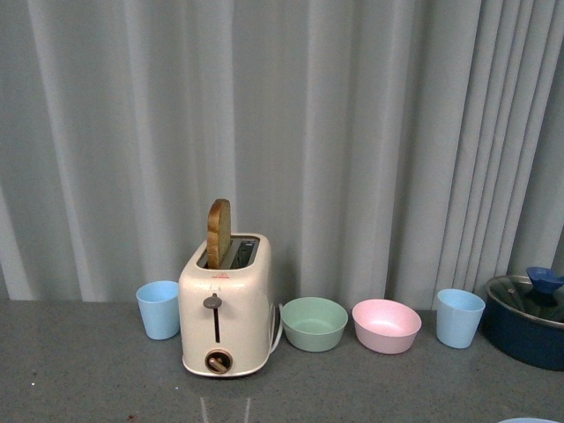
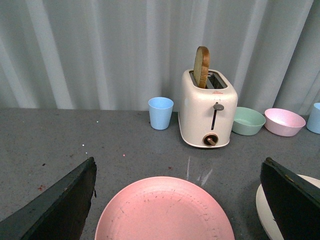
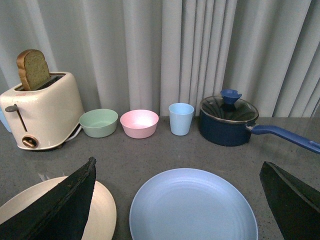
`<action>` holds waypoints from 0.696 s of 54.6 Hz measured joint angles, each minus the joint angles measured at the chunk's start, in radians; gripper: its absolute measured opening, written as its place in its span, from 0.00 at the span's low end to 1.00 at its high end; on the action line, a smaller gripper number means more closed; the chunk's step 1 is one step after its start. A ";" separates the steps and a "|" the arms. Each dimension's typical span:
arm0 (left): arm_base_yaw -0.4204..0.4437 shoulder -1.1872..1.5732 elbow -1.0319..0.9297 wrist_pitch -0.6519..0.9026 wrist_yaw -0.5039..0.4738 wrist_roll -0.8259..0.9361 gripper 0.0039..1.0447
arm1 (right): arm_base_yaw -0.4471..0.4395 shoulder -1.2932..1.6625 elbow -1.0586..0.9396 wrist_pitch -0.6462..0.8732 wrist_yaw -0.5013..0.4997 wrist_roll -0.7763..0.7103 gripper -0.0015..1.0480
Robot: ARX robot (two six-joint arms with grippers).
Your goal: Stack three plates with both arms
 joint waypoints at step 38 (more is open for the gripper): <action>0.000 0.000 0.000 0.000 0.000 0.000 0.94 | 0.000 0.000 0.000 0.000 0.000 0.000 0.93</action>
